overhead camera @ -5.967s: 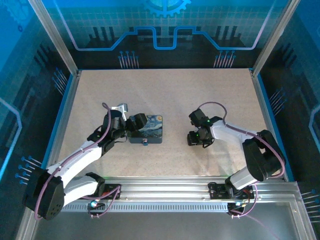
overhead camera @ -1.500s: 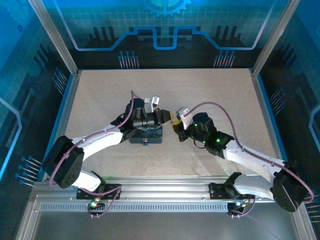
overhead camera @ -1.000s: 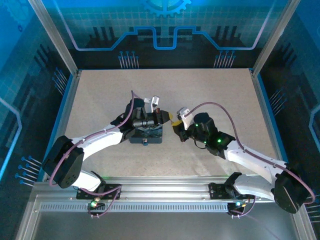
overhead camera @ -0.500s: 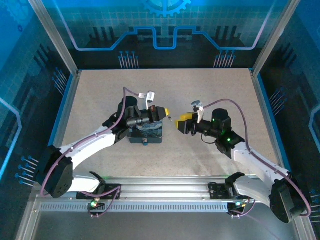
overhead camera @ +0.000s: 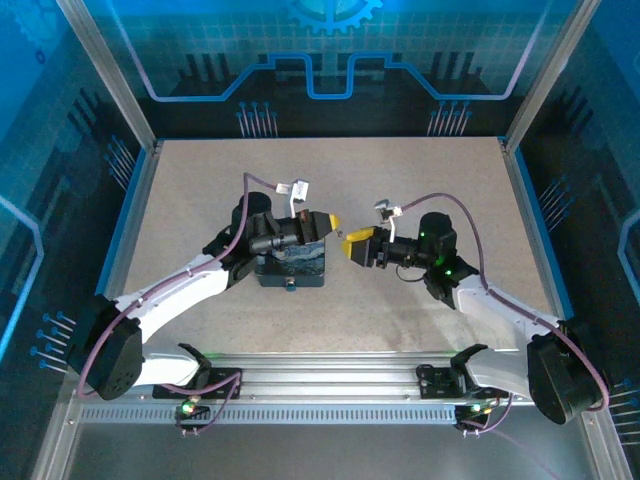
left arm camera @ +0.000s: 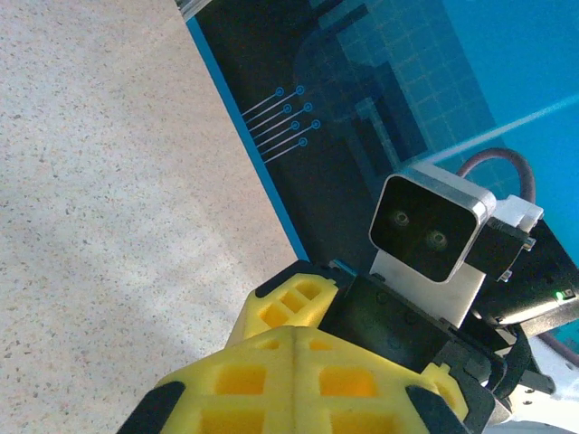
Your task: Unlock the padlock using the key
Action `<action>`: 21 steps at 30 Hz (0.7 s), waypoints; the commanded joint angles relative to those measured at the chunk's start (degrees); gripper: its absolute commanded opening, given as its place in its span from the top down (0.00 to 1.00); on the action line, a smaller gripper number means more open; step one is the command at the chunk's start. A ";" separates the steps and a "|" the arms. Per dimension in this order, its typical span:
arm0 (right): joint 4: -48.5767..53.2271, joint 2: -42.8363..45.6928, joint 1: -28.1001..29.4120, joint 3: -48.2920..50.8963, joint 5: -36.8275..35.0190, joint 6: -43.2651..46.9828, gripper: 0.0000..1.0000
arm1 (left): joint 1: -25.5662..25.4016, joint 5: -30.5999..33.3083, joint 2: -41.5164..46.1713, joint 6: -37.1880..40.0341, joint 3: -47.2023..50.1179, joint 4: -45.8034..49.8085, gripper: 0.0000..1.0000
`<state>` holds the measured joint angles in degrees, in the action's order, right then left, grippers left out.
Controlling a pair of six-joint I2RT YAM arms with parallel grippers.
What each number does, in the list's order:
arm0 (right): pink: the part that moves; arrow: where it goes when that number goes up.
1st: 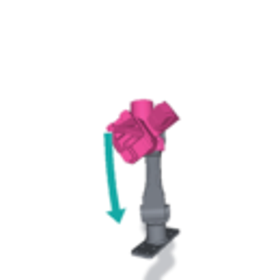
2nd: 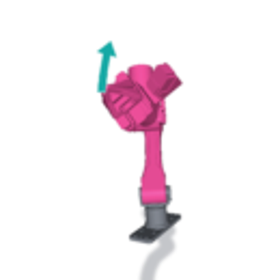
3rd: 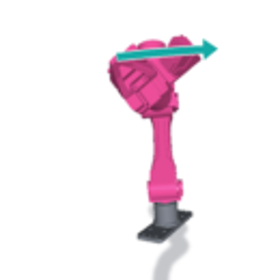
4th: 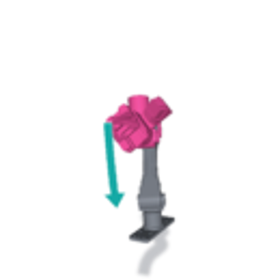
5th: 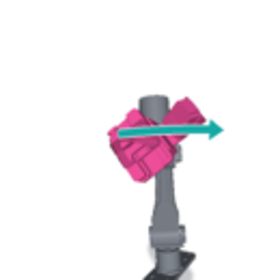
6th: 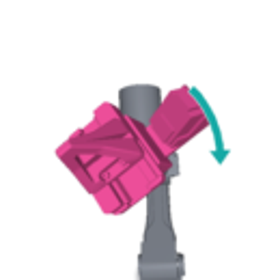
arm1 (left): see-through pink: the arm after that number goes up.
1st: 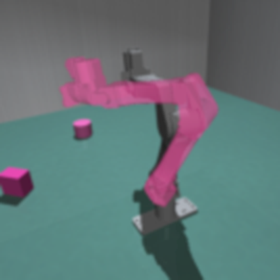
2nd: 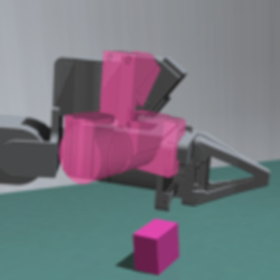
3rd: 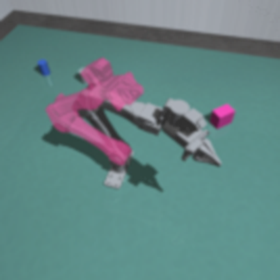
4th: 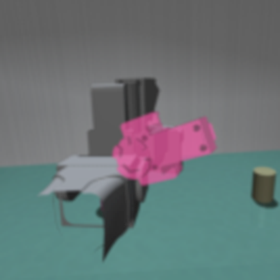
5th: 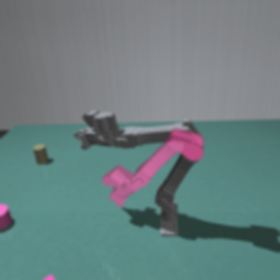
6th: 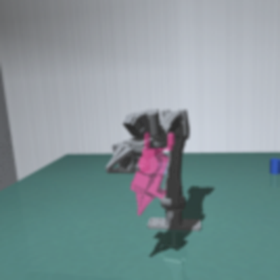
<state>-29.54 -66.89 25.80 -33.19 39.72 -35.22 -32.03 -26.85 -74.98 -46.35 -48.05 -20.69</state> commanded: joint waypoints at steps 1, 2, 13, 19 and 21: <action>-2.72 -0.72 -0.54 -2.32 1.63 -1.69 0.51 | 0.39 -1.34 1.15 1.38 0.72 -2.24 1.00; -2.76 -0.99 -0.50 -2.55 1.68 -1.94 0.51 | 0.39 -1.36 1.07 1.30 0.77 -2.30 1.00; -3.33 -3.51 -0.54 -4.34 2.34 -3.19 0.67 | 0.44 -2.17 -0.17 0.29 0.93 -4.01 1.00; -3.31 -3.45 -0.52 -4.10 1.68 -3.36 0.75 | 0.40 -2.22 -0.43 0.17 0.90 -4.23 1.00; -3.25 -3.40 -0.49 -4.10 1.65 -3.36 0.77 | 0.40 -2.26 -0.60 0.18 0.92 -4.22 1.00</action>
<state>-31.46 -70.32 25.80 -36.01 41.01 -38.41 -32.03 -27.55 -75.05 -46.41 -47.83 -22.87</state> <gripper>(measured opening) 0.235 0.064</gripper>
